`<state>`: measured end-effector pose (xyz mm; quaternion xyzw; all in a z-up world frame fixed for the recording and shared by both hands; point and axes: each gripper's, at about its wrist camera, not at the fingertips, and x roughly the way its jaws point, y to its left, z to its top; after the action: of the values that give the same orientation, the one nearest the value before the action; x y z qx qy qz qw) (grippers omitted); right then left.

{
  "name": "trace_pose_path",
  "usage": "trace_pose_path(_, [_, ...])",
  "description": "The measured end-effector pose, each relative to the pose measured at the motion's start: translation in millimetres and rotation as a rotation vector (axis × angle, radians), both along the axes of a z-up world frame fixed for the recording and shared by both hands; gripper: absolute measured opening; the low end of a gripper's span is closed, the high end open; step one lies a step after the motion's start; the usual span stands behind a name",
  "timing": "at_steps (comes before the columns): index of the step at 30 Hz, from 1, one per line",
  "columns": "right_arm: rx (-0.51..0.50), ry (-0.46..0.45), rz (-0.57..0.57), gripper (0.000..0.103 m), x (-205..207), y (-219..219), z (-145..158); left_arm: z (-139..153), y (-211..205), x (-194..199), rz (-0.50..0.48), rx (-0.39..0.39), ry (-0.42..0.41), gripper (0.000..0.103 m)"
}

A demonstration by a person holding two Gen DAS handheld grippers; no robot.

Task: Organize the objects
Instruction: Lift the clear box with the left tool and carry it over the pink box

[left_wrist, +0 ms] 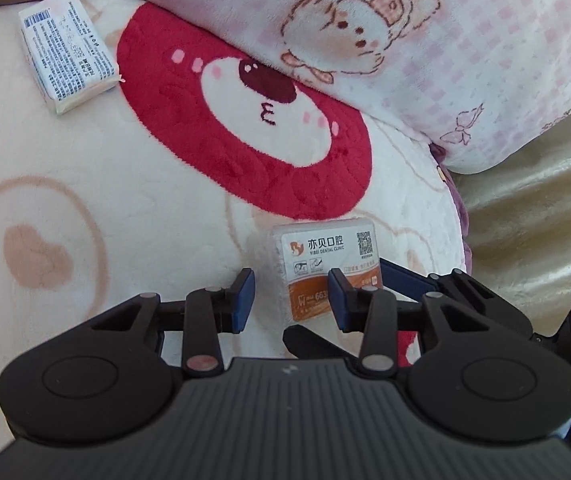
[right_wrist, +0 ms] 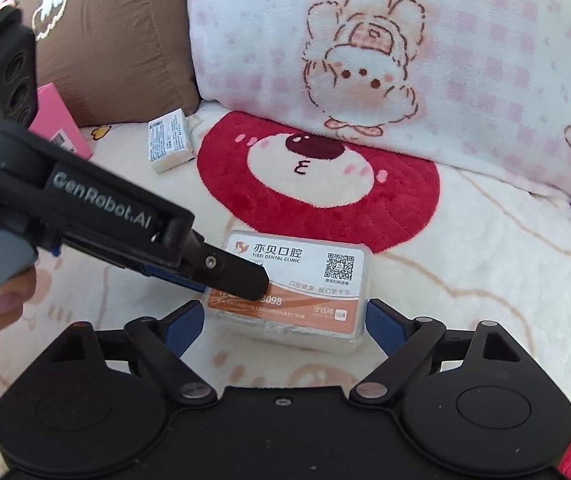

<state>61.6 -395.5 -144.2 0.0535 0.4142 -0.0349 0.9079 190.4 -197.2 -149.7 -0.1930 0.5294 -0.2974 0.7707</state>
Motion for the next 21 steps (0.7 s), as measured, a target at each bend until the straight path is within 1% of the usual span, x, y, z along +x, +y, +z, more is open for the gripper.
trace_pose_path(3, [0.018, 0.004, -0.009, 0.093, 2.5, -2.5, -2.8, 2.0, -2.5, -2.3, 0.005, 0.009, -0.034, 0.039])
trace_pose_path(6, [0.047, -0.004, -0.025, 0.094, 3.7, -5.3, -6.0, 4.3, -4.2, -3.1, 0.003, 0.027, -0.085, 0.039])
trace_pose_path(7, [0.047, -0.005, -0.027, 0.094, 4.2, -4.9, -6.9, 3.8, -4.0, -2.4, 0.006, 0.024, -0.088, 0.039])
trace_pose_path(9, [0.047, -0.004, -0.026, 0.095, 5.6, -4.7, -8.6, 0.7, -1.7, 0.2, 0.018, -0.001, -0.057, 0.039])
trace_pose_path(11, [0.051, -0.006, -0.022, 0.096, 6.1, -5.9, -10.7, -4.1, 2.6, 1.8, 0.036, -0.035, 0.003, 0.039])
trace_pose_path(12, [0.054, -0.007, -0.027, 0.096, 6.4, -6.3, -12.8, -4.7, 3.3, 2.2, 0.035, -0.040, 0.009, 0.039])
trace_pose_path(14, [0.065, -0.013, -0.034, 0.096, 5.4, -6.5, -16.3, -5.9, 3.9, 1.0, 0.021, -0.044, 0.000, 0.039])
trace_pose_path(17, [0.065, -0.047, -0.046, 0.096, 0.6, -3.4, -19.7, -5.7, 6.1, 6.9, -0.007, -0.059, -0.002, 0.038])
trace_pose_path(19, [0.062, -0.056, -0.055, 0.096, 0.0, -0.9, -19.3, -5.8, 9.2, 7.2, -0.004, -0.079, -0.002, 0.037])
trace_pose_path(21, [0.063, -0.057, -0.060, 0.096, -0.3, 0.8, -18.8, -5.4, 11.5, 2.1, -0.013, -0.090, -0.029, 0.036])
